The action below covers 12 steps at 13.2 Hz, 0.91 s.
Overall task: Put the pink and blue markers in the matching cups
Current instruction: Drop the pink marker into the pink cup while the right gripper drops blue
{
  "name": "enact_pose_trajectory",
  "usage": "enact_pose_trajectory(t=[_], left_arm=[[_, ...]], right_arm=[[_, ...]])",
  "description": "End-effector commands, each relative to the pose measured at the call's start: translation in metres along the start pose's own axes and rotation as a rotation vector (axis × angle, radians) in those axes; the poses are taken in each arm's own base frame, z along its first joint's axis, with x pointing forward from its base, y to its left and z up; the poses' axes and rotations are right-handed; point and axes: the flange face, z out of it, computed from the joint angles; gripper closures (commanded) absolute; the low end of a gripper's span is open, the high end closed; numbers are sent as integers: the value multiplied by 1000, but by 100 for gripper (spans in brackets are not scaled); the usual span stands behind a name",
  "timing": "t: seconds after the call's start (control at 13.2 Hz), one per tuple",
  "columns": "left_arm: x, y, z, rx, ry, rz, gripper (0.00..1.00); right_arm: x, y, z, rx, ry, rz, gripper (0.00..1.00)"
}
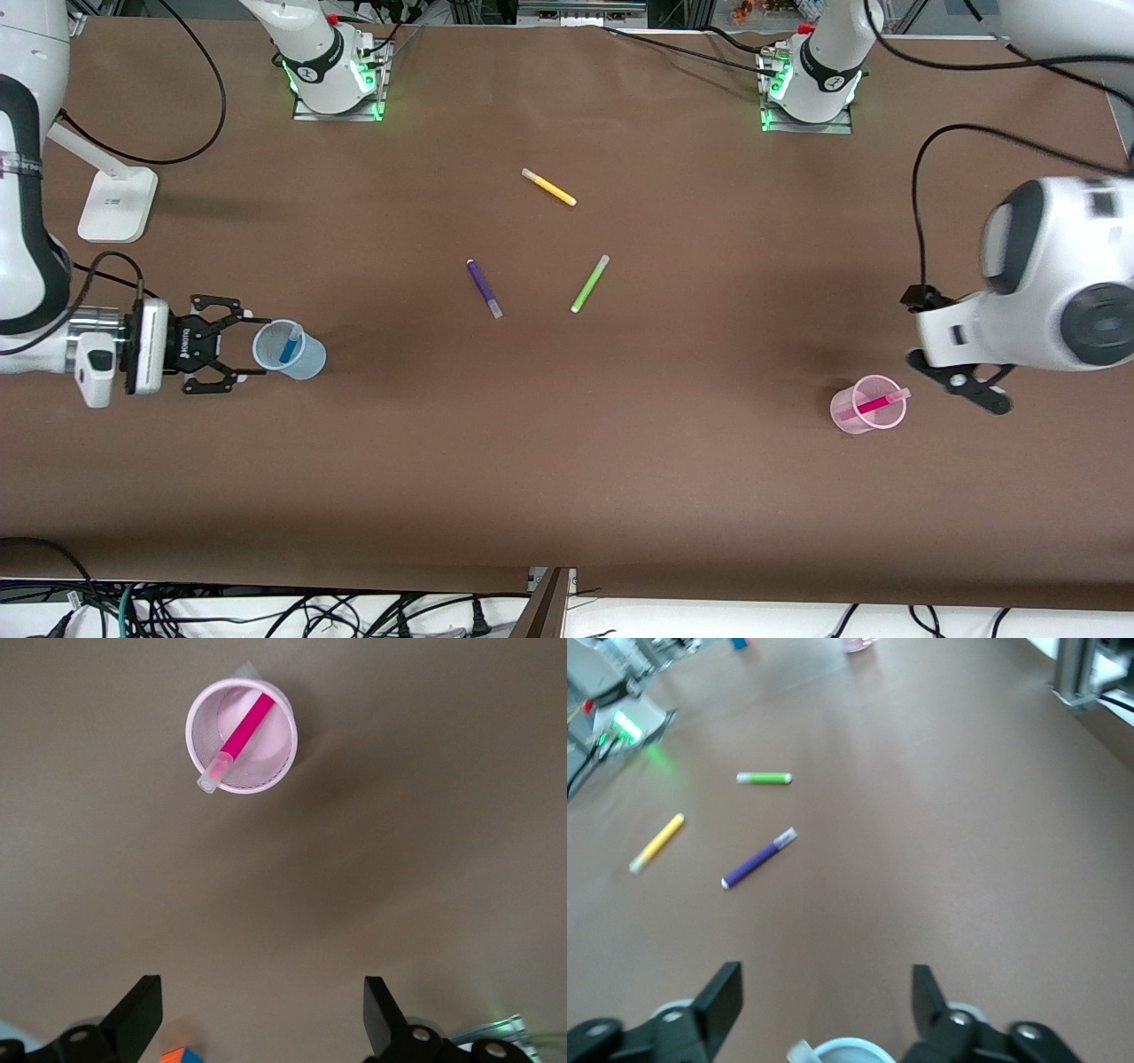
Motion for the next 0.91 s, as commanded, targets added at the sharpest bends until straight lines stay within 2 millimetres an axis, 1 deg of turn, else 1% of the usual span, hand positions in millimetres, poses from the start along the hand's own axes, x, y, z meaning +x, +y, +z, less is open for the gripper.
enact_pose_trajectory(t=[0.0, 0.08, 0.15, 0.23, 0.3, 0.38, 0.46, 0.53, 0.61, 0.68, 0.76, 0.83], left_arm=[[-38, 15, -51, -46, 75, -87, 0], [-54, 20, -71, -46, 96, -159, 0], [-63, 27, -84, -61, 117, -211, 0], [-70, 31, -95, -88, 144, -250, 0], [-79, 28, -109, -104, 182, -294, 0], [-90, 33, -121, -101, 217, -335, 0], [-96, 35, -122, -91, 265, -405, 0], [-106, 34, -116, -83, 308, -472, 0], [-113, 42, -101, -79, 323, -491, 0], [-121, 54, -95, -66, 351, -478, 0], [-133, 61, -95, -59, 376, -471, 0], [-136, 61, -95, -58, 374, -471, 0]], right_arm=[[25, -1, -19, -16, -56, 201, 0], [35, -5, -27, -35, -88, 284, 0], [44, -8, -29, -35, -115, 384, 0], [57, -12, -36, -39, -138, 468, 0], [68, -16, -38, -46, -175, 565, 0], [73, -19, -38, -51, -183, 684, 0], [75, -21, -38, -49, -196, 799, 0], [75, -22, -34, -72, -242, 885, 0], [89, -29, -24, -116, -314, 922, 0], [108, -40, -25, -177, -369, 950, 0], [113, -44, -24, -246, -432, 1016, 0], [120, -52, -29, -309, -459, 1076, 0]])
